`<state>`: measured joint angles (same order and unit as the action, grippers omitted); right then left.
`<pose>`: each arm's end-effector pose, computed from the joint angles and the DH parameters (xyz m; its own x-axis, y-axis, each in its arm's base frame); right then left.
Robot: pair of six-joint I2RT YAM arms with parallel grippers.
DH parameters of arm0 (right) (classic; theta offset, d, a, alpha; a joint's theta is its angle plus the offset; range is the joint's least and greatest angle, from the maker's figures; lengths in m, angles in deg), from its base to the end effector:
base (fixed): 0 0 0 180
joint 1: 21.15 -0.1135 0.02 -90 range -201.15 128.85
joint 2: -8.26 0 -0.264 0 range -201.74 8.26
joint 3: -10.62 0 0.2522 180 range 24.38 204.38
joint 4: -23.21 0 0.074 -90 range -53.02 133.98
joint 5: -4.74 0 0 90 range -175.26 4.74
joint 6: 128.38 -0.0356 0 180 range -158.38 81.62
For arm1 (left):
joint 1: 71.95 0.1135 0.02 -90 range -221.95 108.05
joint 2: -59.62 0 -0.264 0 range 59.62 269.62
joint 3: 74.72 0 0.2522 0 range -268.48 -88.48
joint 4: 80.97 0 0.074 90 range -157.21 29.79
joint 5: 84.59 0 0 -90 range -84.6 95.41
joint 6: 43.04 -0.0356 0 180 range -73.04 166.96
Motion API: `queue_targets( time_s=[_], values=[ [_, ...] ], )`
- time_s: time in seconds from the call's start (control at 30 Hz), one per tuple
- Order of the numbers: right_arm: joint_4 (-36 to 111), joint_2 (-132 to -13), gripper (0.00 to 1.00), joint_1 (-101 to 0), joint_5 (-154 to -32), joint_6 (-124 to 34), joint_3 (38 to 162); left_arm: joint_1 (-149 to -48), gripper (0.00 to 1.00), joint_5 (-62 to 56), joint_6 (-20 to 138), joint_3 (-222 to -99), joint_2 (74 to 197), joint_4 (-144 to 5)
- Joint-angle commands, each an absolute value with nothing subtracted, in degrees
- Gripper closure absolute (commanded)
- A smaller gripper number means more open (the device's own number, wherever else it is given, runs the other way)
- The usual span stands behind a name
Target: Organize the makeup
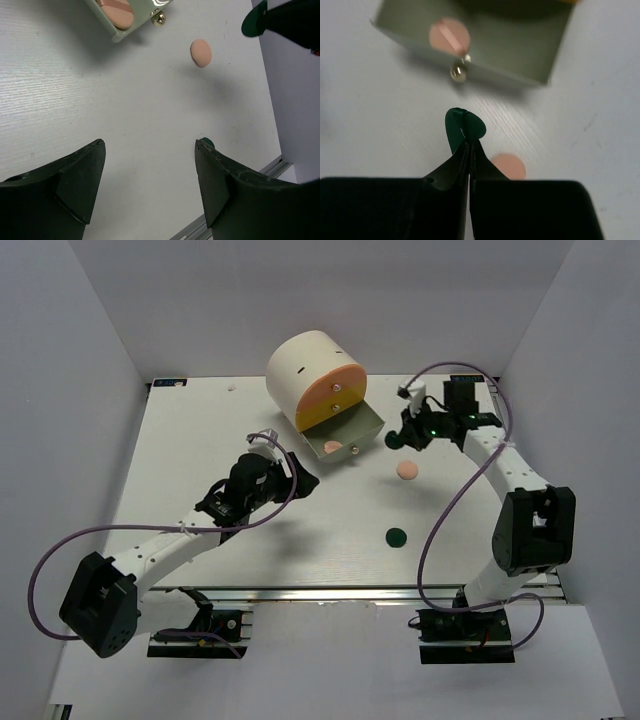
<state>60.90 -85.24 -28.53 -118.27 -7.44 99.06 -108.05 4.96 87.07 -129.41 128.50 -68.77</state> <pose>0.3581 0.0659 0.2843 -0.3180 -0.4759 -0.8200 -0.7788 0.6244 -0.0604 0.2160 -0.1579 0.2492 -0.6579 -0.3176 -0.6829 0.2236 0.7835 -0.5798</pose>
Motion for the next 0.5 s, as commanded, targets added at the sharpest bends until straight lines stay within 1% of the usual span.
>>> queue_targets(
  time_s=[0.0, 0.17, 0.3, 0.37, 0.43, 0.47],
  values=[
    [53.2, -87.4, 1.00, -34.3, -114.8, -15.7, 105.7, -107.9, 0.18, 7.3, 87.4, -128.7, 125.7, -67.7],
    [46.5, -94.6, 1.00, -40.6, -105.7, -22.6, 113.7, -108.0, 0.18, 8.6, 87.6, -128.3, 123.8, -65.5],
    [45.5, -98.8, 1.00, -42.9, -103.8, -22.7, 119.1, -107.9, 0.18, 9.8, 88.1, -127.4, 121.7, -64.8],
    [45.4, -100.5, 1.00, -43.5, -102.8, -21.9, 119.5, -108.0, 0.16, 10.6, 88.4, -126.6, 120.8, -64.4],
    [44.8, -101.6, 0.93, -43.6, -102.2, -21.6, 119.0, -107.9, 0.15, 10.9, 88.4, -126.4, 119.8, -63.8],
    [44.6, -102.0, 0.88, -43.6, -102.0, -21.0, 118.7, -107.9, 0.15, 11.1, 88.4, -126.4, 119.6, -63.5]
  ],
)
